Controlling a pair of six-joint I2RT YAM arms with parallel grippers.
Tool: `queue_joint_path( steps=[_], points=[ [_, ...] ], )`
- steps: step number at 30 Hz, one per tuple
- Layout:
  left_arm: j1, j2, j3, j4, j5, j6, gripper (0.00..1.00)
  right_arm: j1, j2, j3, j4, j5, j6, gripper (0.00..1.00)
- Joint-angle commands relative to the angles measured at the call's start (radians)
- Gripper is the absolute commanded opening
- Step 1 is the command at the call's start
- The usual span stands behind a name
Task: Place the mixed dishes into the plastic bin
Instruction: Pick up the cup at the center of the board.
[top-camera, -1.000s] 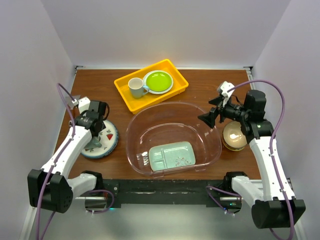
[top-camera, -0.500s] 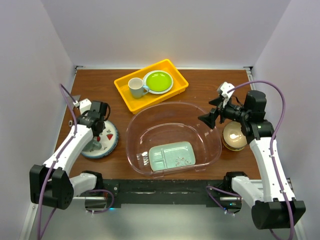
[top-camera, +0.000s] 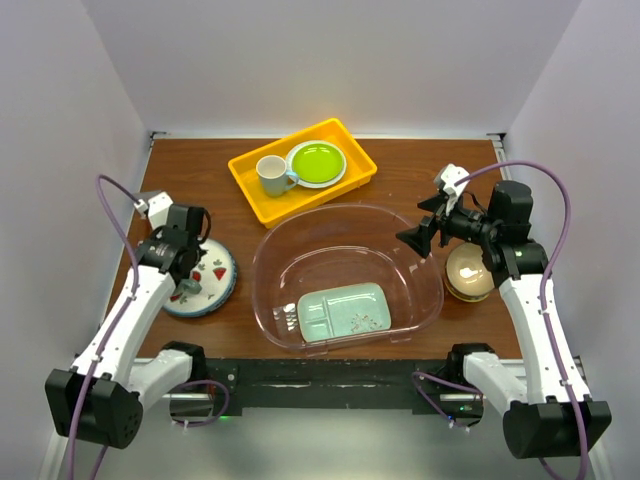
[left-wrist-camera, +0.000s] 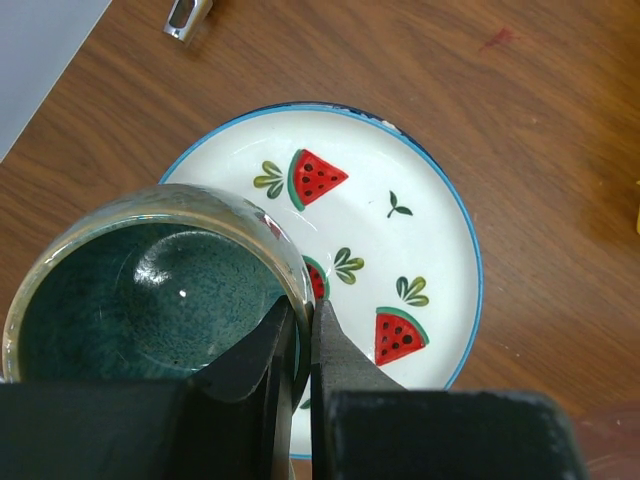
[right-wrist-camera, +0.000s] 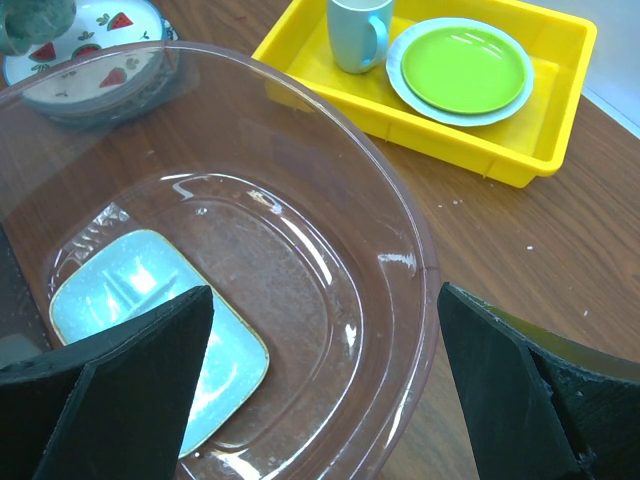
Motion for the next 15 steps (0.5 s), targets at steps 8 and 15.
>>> queue_joint_path(
  steps=[8,15],
  points=[
    [0.004,-0.089,0.219,0.025,0.065,0.122,0.00,-0.004,-0.003,0.029,0.004,0.003,-0.014,0.98],
    [0.002,-0.123,0.320,0.050,0.203,0.199,0.00,-0.004,-0.003,0.027,0.004,0.003,-0.014,0.99]
  ],
)
